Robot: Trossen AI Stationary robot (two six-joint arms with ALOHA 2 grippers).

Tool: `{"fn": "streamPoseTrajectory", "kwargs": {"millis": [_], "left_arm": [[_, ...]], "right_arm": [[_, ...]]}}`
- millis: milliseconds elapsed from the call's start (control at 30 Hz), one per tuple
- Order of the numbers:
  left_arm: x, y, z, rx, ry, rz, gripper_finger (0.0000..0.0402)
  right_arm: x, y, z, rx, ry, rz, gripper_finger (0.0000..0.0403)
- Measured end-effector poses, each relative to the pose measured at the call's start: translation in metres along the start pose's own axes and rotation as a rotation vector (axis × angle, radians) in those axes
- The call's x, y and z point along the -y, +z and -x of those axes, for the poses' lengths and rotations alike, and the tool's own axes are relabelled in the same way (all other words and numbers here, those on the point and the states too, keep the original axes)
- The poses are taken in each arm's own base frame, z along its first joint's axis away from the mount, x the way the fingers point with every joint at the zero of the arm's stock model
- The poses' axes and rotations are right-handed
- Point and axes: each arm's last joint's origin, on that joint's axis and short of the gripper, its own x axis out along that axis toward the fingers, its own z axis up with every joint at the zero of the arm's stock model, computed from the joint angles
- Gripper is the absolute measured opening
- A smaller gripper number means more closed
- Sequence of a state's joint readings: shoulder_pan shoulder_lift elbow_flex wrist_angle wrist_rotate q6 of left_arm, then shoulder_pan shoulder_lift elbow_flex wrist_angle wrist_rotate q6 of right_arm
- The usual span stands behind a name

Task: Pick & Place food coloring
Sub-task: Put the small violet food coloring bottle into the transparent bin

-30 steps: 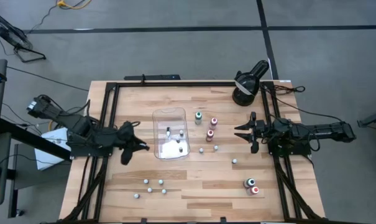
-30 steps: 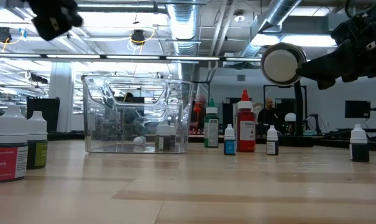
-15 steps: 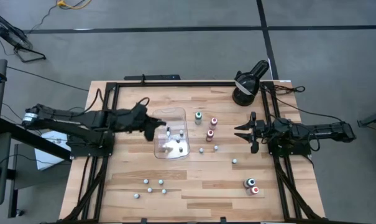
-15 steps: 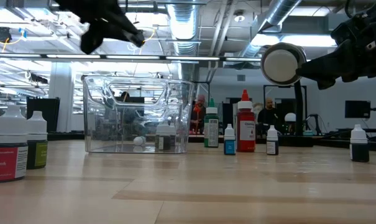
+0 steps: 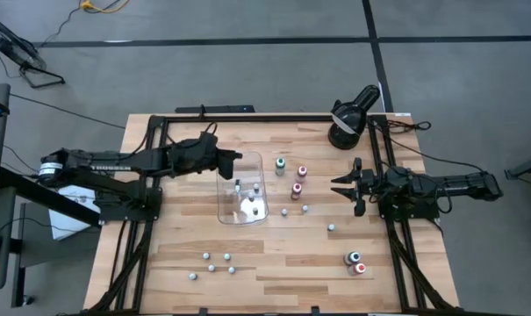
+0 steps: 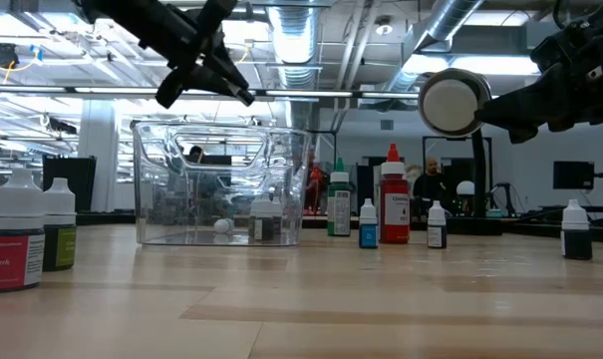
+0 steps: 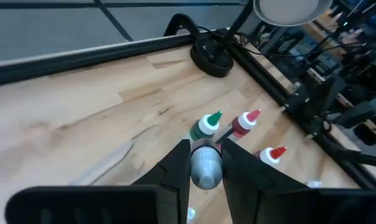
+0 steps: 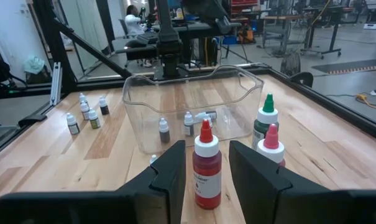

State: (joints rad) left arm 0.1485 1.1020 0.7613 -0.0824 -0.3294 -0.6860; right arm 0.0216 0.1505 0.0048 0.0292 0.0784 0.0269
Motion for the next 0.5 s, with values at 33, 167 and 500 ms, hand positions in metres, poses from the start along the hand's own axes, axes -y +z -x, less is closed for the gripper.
{"fn": "streamPoseTrajectory", "kwargs": {"millis": [33, 167, 500], "left_arm": [[0.002, 0.002, -0.001, -0.005, 0.005, -0.021, 0.0064], [0.009, 0.011, -0.007, -0.063, 0.052, -0.137, 0.0064], [0.030, 0.007, -0.034, -0.392, 0.063, -0.533, 0.0064]], "right_arm": [[0.000, 0.000, 0.000, 0.000, 0.000, 0.000, 0.0113], [0.000, 0.000, 0.000, 0.001, 0.000, 0.000, 0.0113], [0.000, 0.000, 0.000, 0.001, 0.000, 0.000, 0.0113]]}}
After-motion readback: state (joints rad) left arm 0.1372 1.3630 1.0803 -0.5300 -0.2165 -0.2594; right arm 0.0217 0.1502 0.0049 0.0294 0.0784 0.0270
